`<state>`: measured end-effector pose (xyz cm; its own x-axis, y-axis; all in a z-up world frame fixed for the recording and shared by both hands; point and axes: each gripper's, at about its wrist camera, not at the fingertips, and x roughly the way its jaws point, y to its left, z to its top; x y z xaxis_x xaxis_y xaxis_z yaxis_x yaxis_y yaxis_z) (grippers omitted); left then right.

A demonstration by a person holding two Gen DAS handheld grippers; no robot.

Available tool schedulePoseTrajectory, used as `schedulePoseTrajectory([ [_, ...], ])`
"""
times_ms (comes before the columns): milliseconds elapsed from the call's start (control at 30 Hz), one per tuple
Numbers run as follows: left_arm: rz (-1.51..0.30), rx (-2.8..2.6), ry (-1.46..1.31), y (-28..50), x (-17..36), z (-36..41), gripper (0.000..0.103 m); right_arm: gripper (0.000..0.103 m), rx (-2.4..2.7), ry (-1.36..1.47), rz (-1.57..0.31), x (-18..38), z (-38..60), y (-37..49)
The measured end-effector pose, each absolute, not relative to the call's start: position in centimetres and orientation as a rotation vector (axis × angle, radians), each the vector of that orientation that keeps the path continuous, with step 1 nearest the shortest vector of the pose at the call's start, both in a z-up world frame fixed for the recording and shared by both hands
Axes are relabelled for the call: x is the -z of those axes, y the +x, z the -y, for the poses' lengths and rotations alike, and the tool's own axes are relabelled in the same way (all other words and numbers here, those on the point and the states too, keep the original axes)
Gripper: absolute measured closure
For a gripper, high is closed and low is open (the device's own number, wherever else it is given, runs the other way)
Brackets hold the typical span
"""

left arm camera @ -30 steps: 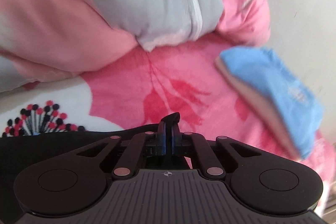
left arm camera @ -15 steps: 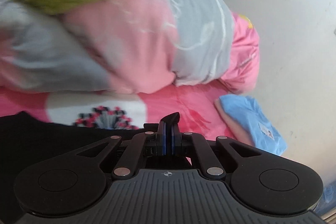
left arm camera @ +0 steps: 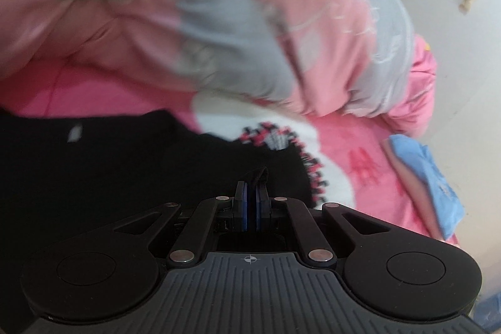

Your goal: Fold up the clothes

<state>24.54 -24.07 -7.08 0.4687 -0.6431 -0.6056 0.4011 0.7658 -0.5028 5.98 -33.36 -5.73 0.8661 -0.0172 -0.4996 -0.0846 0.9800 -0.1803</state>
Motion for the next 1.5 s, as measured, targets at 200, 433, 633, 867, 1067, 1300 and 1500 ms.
schedulePoseTrajectory([
  [200,-0.888,0.605,-0.374,24.4,8.7,21.0,0.098,0.095,-0.066,-0.192,-0.584,7.1,32.7,6.5],
  [433,-0.877,0.516,-0.435,24.3,9.2,18.0,0.097,0.092,-0.147,-0.079,-0.614,7.4,33.3,6.7],
  [633,-0.944,0.521,-0.407,24.8,9.7,18.4,0.09,0.074,-0.274,0.238,-0.537,6.5,36.9,5.2],
  [867,-0.87,0.507,-0.262,23.4,9.4,21.4,0.079,0.073,0.022,0.615,-0.419,7.8,45.8,3.7],
  [1067,-0.828,0.451,-0.194,22.3,9.2,22.1,0.1,0.076,0.116,0.789,-0.419,10.8,49.1,3.6],
  [1300,-0.826,0.391,-0.187,21.4,8.2,21.1,0.101,0.08,0.118,0.833,-0.414,11.5,49.8,3.4],
  [1500,-0.777,0.354,-0.116,20.1,7.6,20.8,0.094,0.08,0.119,0.871,-0.409,12.2,50.5,3.2],
])
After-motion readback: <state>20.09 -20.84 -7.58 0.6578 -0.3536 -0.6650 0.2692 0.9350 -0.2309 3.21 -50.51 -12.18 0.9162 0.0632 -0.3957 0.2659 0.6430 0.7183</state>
